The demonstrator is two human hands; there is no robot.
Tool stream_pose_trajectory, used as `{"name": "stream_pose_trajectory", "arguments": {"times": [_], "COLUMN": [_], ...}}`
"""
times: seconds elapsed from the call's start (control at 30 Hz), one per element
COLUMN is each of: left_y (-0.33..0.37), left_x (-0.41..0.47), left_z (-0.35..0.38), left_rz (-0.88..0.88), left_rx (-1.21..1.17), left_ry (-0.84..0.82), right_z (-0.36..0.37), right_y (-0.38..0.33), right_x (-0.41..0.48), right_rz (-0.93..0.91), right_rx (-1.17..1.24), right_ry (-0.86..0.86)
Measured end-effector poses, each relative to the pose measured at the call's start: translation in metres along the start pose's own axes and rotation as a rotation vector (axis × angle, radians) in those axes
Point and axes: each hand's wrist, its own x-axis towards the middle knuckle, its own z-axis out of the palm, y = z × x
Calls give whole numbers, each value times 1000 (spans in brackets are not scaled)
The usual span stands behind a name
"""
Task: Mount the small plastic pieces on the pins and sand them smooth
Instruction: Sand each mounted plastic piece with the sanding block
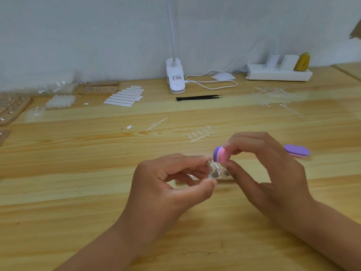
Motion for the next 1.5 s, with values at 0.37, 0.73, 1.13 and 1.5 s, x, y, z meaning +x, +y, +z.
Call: {"name": "stream_pose_trajectory", "arguments": {"times": [0.37,0.73,1.13,1.5], "left_y": [0,-10,-15,-15], "left_x": [-2,-1,0,1], "left_z": [2,2,1,2], "left_rz": [26,-167,-109,15], "left_rx": [-6,-234,-224,-12], "left_ry": [-51,-60,-113,-179], "right_z": [2,-4,-5,-1], "right_y": [-5,3,4,-2], "right_x": [-4,0,1,-3], "right_rz": [-79,21,-14,-69], "right_rx": [32,19,-31,-33], "right_ry": [1,25,29,40]}}
